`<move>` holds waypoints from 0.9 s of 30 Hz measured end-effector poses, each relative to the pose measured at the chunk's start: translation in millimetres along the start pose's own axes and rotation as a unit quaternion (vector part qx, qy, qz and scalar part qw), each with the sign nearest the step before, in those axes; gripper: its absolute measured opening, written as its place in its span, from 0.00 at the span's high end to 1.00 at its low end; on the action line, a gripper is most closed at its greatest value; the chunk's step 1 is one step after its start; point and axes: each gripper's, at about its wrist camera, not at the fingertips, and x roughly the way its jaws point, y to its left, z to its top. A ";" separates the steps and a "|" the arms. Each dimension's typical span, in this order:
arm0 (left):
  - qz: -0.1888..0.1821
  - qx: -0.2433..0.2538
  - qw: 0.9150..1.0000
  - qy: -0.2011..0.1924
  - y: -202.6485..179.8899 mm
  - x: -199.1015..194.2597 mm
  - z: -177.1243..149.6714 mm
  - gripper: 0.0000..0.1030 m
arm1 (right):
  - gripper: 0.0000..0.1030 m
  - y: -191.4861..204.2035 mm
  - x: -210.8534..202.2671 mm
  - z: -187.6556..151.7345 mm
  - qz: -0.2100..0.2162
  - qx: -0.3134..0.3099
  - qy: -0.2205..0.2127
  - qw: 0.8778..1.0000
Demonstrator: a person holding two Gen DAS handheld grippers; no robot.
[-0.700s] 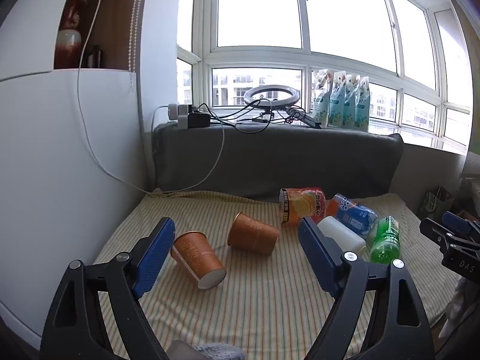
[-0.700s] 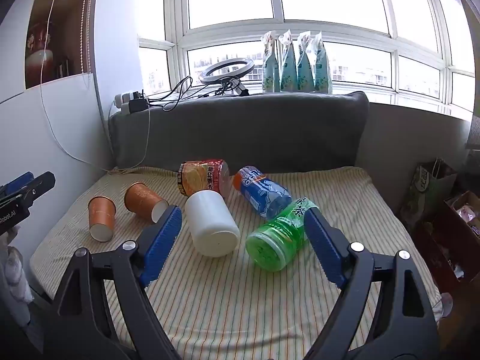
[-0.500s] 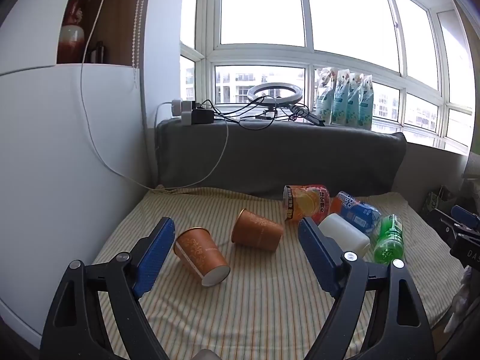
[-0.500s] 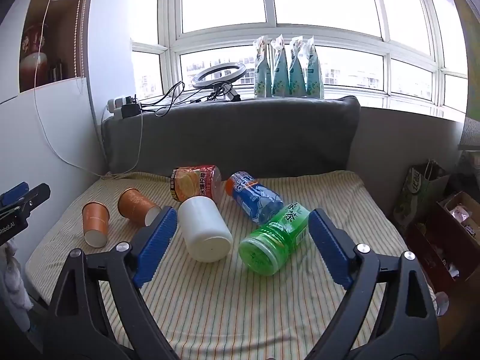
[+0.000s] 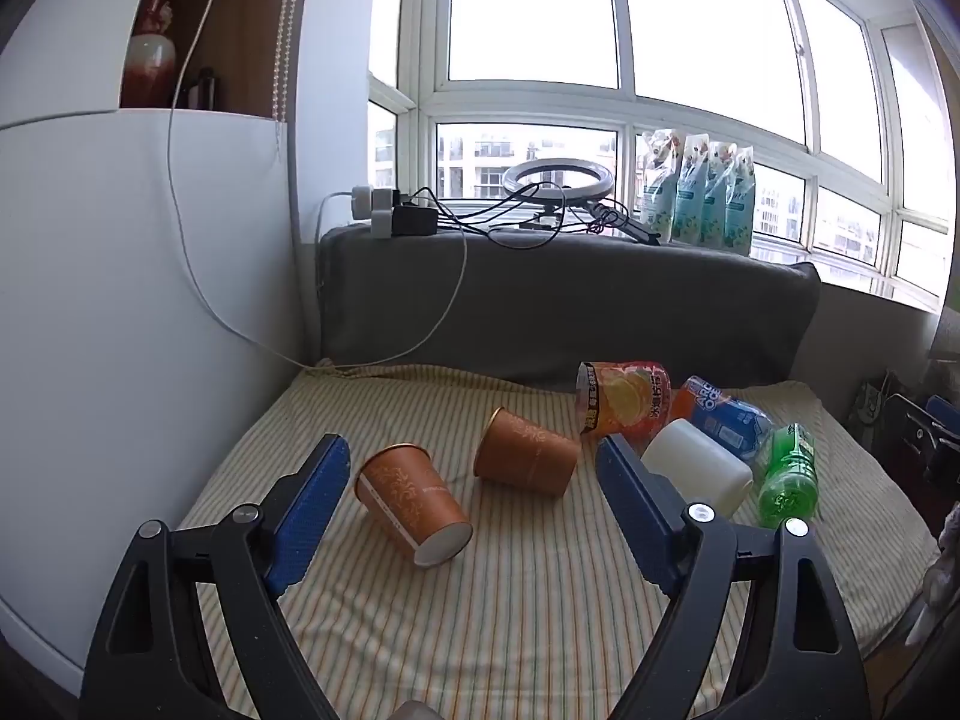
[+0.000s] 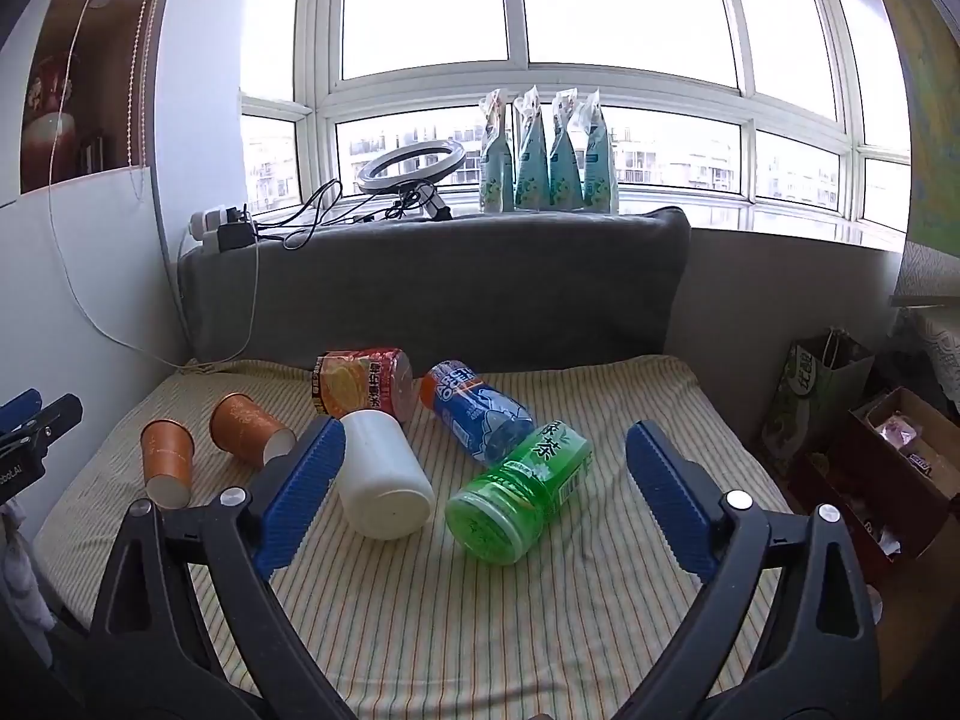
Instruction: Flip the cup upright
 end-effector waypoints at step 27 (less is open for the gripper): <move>0.000 -0.008 1.000 0.001 5.6 2.4 -0.7 0.18 | 0.06 2.3 3.6 8.5 -0.004 -0.003 -0.001 1.000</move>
